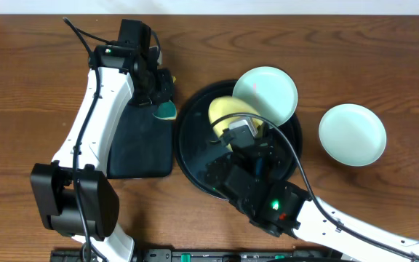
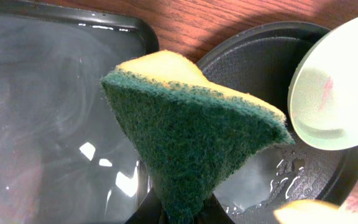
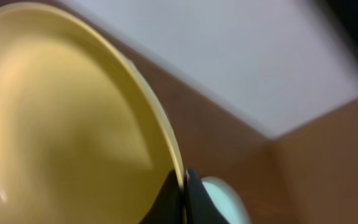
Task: Clean dirty plates on tray and stack at the side
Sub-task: 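Grasp the yellow plate rim with the right gripper and lift, then carry the yellow plate right and stack it on the mint plate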
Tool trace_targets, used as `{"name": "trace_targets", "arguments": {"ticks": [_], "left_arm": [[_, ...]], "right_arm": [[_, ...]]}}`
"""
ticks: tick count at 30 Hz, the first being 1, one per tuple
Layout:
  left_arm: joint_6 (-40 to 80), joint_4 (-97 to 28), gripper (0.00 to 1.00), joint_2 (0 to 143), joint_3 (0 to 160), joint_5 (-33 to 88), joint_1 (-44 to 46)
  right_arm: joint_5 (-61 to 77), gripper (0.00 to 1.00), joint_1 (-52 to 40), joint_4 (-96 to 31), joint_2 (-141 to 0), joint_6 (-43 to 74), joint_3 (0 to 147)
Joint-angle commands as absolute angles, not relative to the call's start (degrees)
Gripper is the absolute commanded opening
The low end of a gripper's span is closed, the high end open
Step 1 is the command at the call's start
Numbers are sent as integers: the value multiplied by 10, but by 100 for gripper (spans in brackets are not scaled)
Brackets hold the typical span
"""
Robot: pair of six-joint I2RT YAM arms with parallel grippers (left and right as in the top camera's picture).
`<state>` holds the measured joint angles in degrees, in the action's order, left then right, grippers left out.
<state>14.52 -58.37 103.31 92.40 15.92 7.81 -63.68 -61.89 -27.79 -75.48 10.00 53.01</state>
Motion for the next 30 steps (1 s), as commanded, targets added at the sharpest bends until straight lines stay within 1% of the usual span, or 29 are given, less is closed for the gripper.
{"name": "trace_targets", "arguments": {"ticks": [1, 3, 5, 11, 14, 19, 23, 30], "left_arm": [[135, -585, 7, 1029, 931, 154, 78], [135, -585, 7, 1029, 931, 154, 78], [135, -586, 7, 1029, 931, 154, 78], [135, -590, 7, 1029, 931, 154, 78], [135, -591, 7, 1029, 931, 154, 78], [135, -591, 7, 1029, 931, 154, 78], [135, -591, 7, 1029, 931, 154, 78], [135, -591, 7, 1029, 931, 153, 78]], "right_arm": [[-427, 1, -581, -307, -746, 314, 535], [-319, 1, -547, -307, -746, 344, 535], [-222, 1, -505, -299, -745, 349, 535], [-6, 1, -361, -296, -729, 320, 536], [75, 1, -279, -303, -709, 310, 536], [90, 1, -164, -354, -677, 310, 536], [86, 1, -54, -408, -665, 294, 536], [-27, 1, 112, -455, -669, 280, 536]]}}
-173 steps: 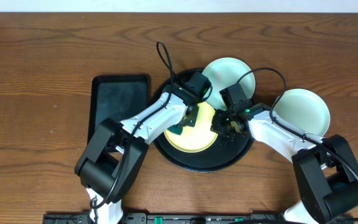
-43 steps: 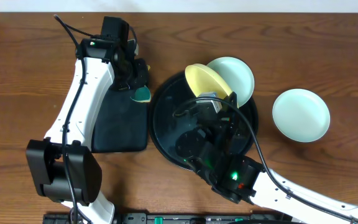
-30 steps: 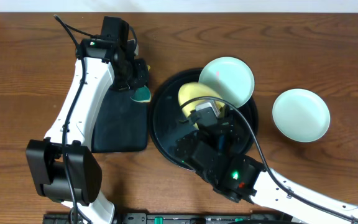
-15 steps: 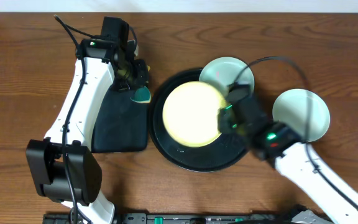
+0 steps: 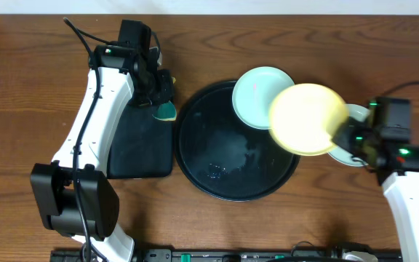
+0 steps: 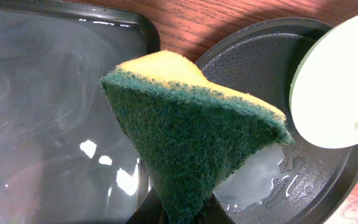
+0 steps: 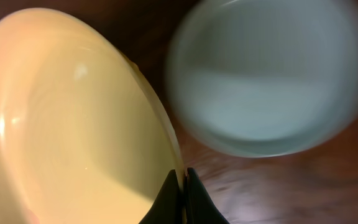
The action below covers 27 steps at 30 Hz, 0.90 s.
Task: Clean dirty plates on tray and stack at the side
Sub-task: 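Carry the yellow plate right and stack it on the mint plate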
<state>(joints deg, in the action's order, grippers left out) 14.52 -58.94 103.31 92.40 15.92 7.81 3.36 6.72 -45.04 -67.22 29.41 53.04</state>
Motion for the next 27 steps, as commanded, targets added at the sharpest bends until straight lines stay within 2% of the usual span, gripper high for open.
{"name": "trace_targets", "arguments": {"ticks": [1, 9, 14, 23, 27], "left_arm": [[135, -591, 7, 1029, 931, 154, 78], [135, -591, 7, 1029, 931, 154, 78], [135, -591, 8, 1029, 931, 154, 78], [135, -591, 8, 1029, 931, 154, 78], [135, -591, 7, 1029, 931, 154, 78]], "right_arm": [[-51, 1, 129, -457, -671, 280, 536], [-124, 1, 201, -459, -715, 280, 535], [-163, 1, 207, -456, -763, 283, 535], [-147, 1, 205, -428, -860, 282, 535], [-136, 15, 205, -429, -878, 270, 535]]}}
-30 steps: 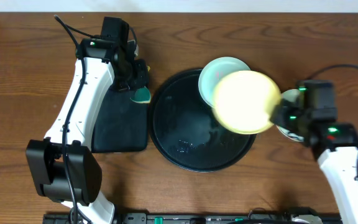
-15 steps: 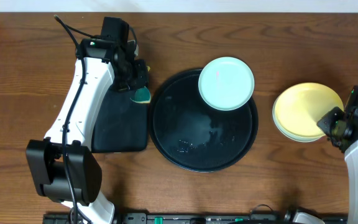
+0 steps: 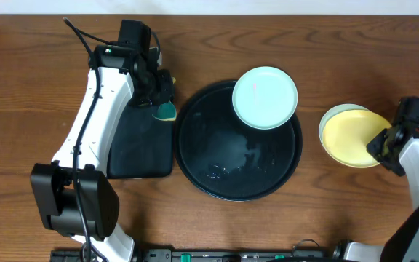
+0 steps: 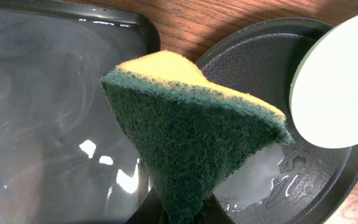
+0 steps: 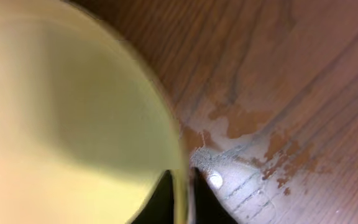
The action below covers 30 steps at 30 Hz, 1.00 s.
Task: Clean dirty plates on tray and stack at the side
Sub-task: 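Carry the yellow plate right and stack it on the mint plate, then move the right gripper to the remaining mint plate rim on the tray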
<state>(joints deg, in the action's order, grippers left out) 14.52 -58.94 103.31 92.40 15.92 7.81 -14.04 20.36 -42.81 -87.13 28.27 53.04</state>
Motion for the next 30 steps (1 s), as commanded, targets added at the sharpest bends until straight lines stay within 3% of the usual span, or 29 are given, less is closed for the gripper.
{"name": "trace_targets", "arguments": {"ticks": [1, 9, 14, 21, 30], "left_arm": [[135, -591, 7, 1029, 931, 154, 78], [135, -591, 7, 1029, 931, 154, 78], [136, -589, 8, 1029, 931, 154, 78], [135, -586, 7, 1029, 931, 154, 78], [135, -586, 7, 1029, 931, 153, 78]], "right_arm": [[-131, 16, 205, -428, -878, 267, 535], [-4, 29, 205, -460, -876, 208, 607], [130, 31, 179, -479, -877, 152, 697], [134, 35, 75, -455, -895, 130, 762], [125, 40, -4, -446, -1051, 68, 861]]}}
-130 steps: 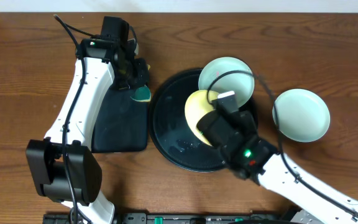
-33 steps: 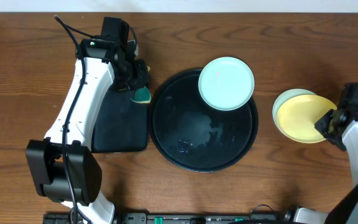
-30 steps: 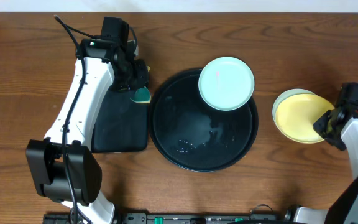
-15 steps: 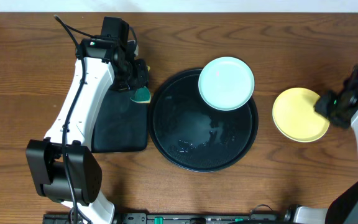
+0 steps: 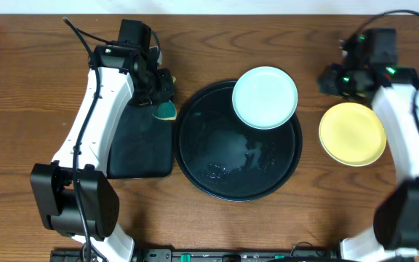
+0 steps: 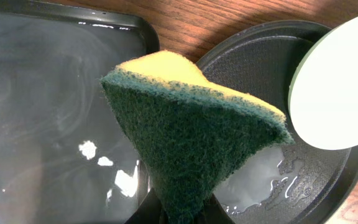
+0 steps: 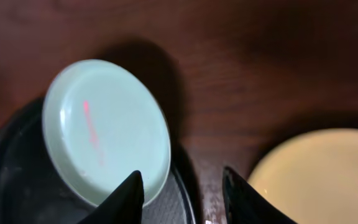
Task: Clean dirty plates on tray and stack at the side
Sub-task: 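Move the right gripper to the remaining mint plate rim on the tray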
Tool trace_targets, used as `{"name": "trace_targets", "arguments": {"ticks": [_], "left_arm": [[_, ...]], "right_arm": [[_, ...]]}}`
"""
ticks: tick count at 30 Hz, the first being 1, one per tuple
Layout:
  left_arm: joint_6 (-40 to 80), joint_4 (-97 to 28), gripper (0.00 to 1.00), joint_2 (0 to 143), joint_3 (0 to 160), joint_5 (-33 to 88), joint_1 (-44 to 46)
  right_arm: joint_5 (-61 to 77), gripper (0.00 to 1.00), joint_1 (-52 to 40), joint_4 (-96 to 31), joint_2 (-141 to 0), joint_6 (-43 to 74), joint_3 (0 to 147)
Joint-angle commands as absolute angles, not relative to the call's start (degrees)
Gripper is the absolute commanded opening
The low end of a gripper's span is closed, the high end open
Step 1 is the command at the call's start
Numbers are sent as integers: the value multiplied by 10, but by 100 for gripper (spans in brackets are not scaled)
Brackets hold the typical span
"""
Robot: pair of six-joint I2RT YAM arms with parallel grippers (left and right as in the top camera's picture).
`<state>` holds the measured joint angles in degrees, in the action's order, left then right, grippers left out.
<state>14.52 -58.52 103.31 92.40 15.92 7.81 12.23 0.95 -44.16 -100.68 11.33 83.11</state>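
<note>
A mint plate point(image 5: 265, 97) with a red streak point(image 7: 91, 127) rests on the far right rim of the round black tray point(image 5: 209, 171). To the right of the tray, a yellow plate point(image 5: 352, 134) lies flat on the table. My right gripper point(image 5: 333, 78) hovers open and empty between the two plates, and its fingers point(image 7: 130, 193) frame the tray's rim. My left gripper point(image 5: 164, 98) is shut on a green and yellow sponge point(image 6: 191, 124), held at the gap between the rectangular tray and the round one.
A black rectangular tray point(image 5: 140, 145) holding shallow water point(image 6: 42, 93) lies to the left of the round tray. Water is puddled in the middle of the round tray point(image 6: 260, 180). Brown wooden table point(image 5: 35, 87) lies all around.
My right gripper has let go of the yellow plate, which now lies flat at the right. The gripper stands open farther back, near the mint plate. The left arm has not moved.
My right gripper first held the yellow plate by its rim over the round tray. Then it had the plate out to the right, above a mint plate on the table, then down on that plate. Now the yellow plate is released there. The left gripper held the sponge still throughout.
</note>
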Motion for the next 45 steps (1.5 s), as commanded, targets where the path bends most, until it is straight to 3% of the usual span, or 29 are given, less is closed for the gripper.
{"name": "trace_targets", "arguments": {"ticks": [1, 6, 12, 23, 30, 45], "left_arm": [[135, -586, 7, 1029, 931, 153, 78], [135, -586, 7, 1029, 931, 153, 78], [135, -580, 7, 1029, 931, 153, 78], [135, -580, 8, 1029, 931, 153, 78], [135, -580, 8, 1029, 931, 153, 78], [135, -580, 7, 1029, 931, 153, 78]], "right_arm": [[125, 41, -8, -448, -1070, 56, 873], [126, 48, -16, -436, -1129, 1, 891], [167, 49, -26, -409, -1157, -58, 891], [183, 33, -26, -379, -1223, -65, 891], [200, 2, -26, -379, -1226, -52, 891], [245, 1, -45, -472, -1158, -6, 892]]}}
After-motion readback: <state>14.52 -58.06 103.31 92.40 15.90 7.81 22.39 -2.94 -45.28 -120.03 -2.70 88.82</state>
